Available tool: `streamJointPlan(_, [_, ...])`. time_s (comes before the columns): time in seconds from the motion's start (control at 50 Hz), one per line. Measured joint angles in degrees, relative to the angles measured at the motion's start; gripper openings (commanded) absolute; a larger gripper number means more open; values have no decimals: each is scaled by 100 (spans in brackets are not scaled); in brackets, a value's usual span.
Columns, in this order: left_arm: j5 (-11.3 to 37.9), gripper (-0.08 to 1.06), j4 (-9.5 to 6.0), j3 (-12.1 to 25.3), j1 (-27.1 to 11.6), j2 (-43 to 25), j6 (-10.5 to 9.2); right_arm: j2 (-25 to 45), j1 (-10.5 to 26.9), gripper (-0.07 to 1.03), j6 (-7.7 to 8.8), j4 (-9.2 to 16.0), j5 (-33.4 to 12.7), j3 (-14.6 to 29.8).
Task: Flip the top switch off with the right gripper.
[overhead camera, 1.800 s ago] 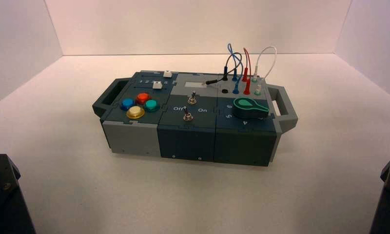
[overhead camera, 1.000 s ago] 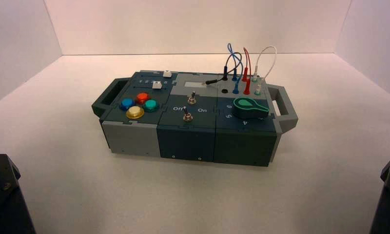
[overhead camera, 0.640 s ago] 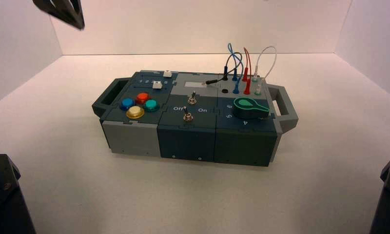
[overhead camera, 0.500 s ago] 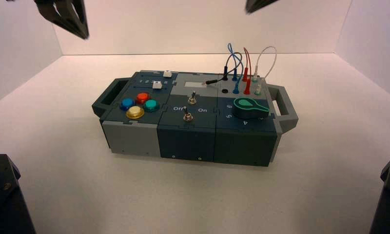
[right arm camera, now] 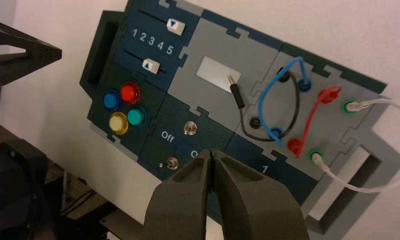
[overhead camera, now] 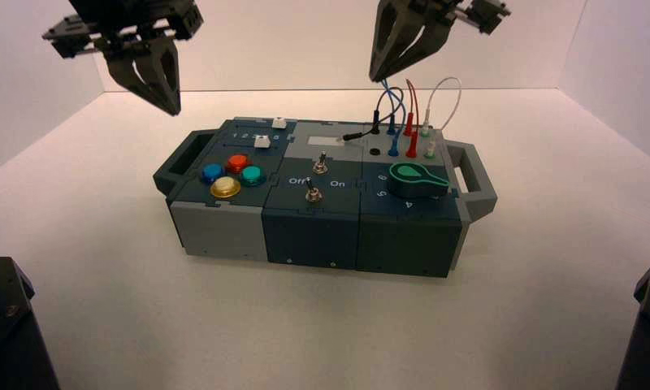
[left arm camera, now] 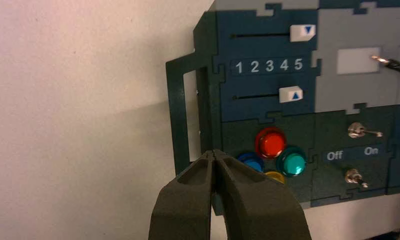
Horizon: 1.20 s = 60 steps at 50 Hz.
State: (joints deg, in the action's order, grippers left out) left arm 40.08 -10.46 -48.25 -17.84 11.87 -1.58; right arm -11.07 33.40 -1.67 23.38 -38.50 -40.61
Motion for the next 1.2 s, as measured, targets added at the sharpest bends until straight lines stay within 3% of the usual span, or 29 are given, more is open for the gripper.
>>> streamJointPlan(0.42, [-316, -3, -35, 62, -9, -844, -9, 290, 35, -2, 0, 88, 97, 62])
streamJointPlan(0.88, [-703, -3, -105, 211, -123, -1626, -18, 949, 246, -2, 0, 431, 105, 255])
streamJointPlan(1.2, [-773, -3, -105, 343, -114, -1942, -18, 1415, 264, -2, -264, 519, 44, 422])
